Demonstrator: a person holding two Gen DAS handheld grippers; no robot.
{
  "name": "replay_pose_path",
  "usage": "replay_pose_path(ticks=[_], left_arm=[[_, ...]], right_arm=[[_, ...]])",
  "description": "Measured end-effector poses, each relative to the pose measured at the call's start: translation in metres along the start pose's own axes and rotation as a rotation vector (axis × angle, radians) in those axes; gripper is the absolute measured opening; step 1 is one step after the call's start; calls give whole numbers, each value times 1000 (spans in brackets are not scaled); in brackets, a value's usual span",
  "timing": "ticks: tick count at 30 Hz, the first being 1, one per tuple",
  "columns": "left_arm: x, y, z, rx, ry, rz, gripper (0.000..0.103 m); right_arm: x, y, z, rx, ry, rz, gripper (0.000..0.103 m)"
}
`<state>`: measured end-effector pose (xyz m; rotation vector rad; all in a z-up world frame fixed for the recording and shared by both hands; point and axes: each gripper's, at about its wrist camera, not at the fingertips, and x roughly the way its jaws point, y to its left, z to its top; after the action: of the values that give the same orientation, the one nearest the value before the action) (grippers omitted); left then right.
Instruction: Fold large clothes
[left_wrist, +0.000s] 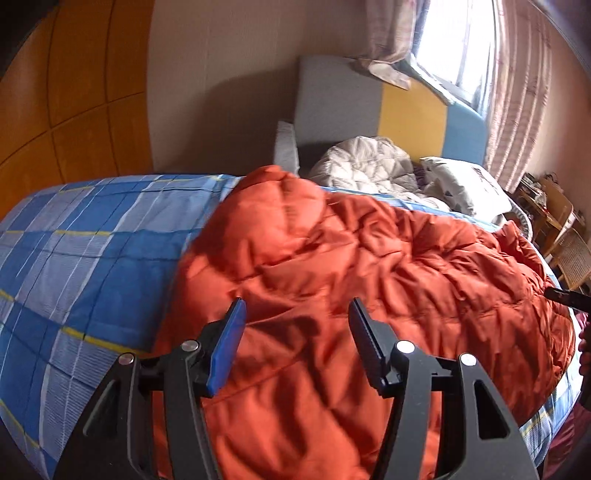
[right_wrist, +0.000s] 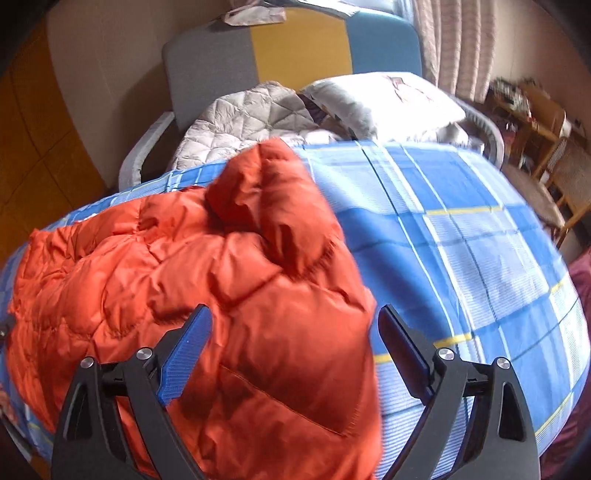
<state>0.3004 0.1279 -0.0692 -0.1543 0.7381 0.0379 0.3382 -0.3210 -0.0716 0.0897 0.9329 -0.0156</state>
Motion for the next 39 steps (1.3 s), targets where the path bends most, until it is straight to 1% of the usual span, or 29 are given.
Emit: replay_pose_path(ticks=[2,5,7,9,12,14,15,16,19,22,26,27,30,32,35,37,39], left_arm=[[-3,6,-2,-18,-3,-12,57],[-4,10,-2,-8,-13,34,57],[-2,21,-2,-36,-1,41,57],[-2,31,-3,-51,4,50,61],[-2,35,-5,-35,8,71,63],[-2,35,-7,-37,12,71,62],[-4,34,-8,-43,1,63,61],[-6,31,-7,-45,-8,56,61],[-16,17,-2,-34,-53,32,60],[-24,-2,4,-26,-74,-26,60],[-16,-44,11,23,-47,-116,60],[-13,-52,12,31,-37,-129,60],[6,-83,15,60,11,-171,60],[17,-99,17,73,38,-183,58],[30,-114,17,97,64,-181,58],[43,-121,18,110,90,-167,58],[54,-120,17,106,108,-160,58]], right_arm=[[4,-7,-4,21,19,17,91],[12,-16,-10,66,55,61,91],[18,-21,-14,94,75,93,91],[23,-24,-16,117,91,124,91],[33,-25,-19,141,125,182,91],[39,-27,-20,165,139,221,90],[42,-28,-22,188,153,251,90],[44,-29,-23,200,156,261,88],[46,-27,-22,186,157,278,82],[48,-27,-21,184,182,303,82],[49,-28,-22,177,208,323,86],[51,-29,-22,174,220,329,88],[52,-31,-24,150,230,338,88],[52,-32,-24,140,234,344,88],[50,-32,-25,121,232,355,82],[49,-30,-26,111,232,370,72],[46,-29,-26,102,235,385,66]])
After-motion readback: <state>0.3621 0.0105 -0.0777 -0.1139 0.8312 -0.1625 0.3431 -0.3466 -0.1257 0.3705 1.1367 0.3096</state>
